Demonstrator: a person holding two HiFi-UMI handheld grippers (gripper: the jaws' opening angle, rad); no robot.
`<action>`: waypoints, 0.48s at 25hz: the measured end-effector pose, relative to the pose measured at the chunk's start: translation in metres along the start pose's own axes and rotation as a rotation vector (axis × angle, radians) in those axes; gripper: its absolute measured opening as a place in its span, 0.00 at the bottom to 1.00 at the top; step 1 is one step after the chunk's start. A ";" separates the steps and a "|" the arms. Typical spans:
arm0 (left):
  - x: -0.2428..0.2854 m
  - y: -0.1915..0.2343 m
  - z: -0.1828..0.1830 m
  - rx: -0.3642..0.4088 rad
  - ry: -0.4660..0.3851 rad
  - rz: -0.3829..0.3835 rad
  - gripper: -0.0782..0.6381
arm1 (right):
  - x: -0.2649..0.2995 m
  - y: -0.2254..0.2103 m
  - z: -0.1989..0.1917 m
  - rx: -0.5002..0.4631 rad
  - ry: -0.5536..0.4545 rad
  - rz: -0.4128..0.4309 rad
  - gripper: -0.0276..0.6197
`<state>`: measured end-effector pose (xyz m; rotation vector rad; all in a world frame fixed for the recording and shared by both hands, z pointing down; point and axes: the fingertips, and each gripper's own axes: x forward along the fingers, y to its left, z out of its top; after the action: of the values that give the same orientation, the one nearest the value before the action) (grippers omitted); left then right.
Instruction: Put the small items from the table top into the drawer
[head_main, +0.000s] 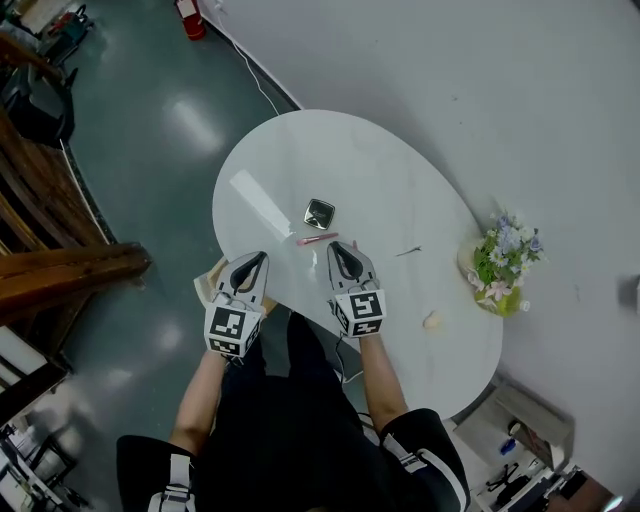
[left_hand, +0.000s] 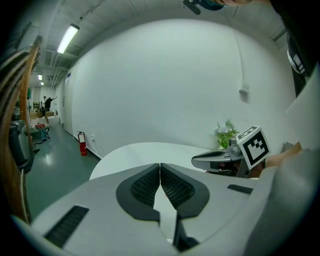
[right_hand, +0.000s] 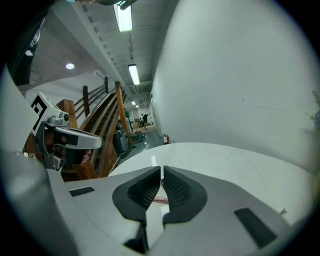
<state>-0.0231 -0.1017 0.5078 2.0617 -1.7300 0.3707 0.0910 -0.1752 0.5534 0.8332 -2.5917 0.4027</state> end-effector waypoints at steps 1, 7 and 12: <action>0.003 0.000 -0.001 -0.003 0.000 0.007 0.14 | 0.005 -0.003 -0.001 -0.004 0.006 0.017 0.09; 0.010 0.006 -0.006 -0.050 0.001 0.063 0.14 | 0.031 -0.013 -0.004 -0.081 0.059 0.104 0.09; 0.013 0.011 -0.012 -0.087 0.002 0.100 0.14 | 0.048 -0.010 -0.003 -0.190 0.107 0.164 0.09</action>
<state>-0.0304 -0.1088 0.5255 1.9190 -1.8198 0.3209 0.0621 -0.2059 0.5787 0.5226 -2.5575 0.2348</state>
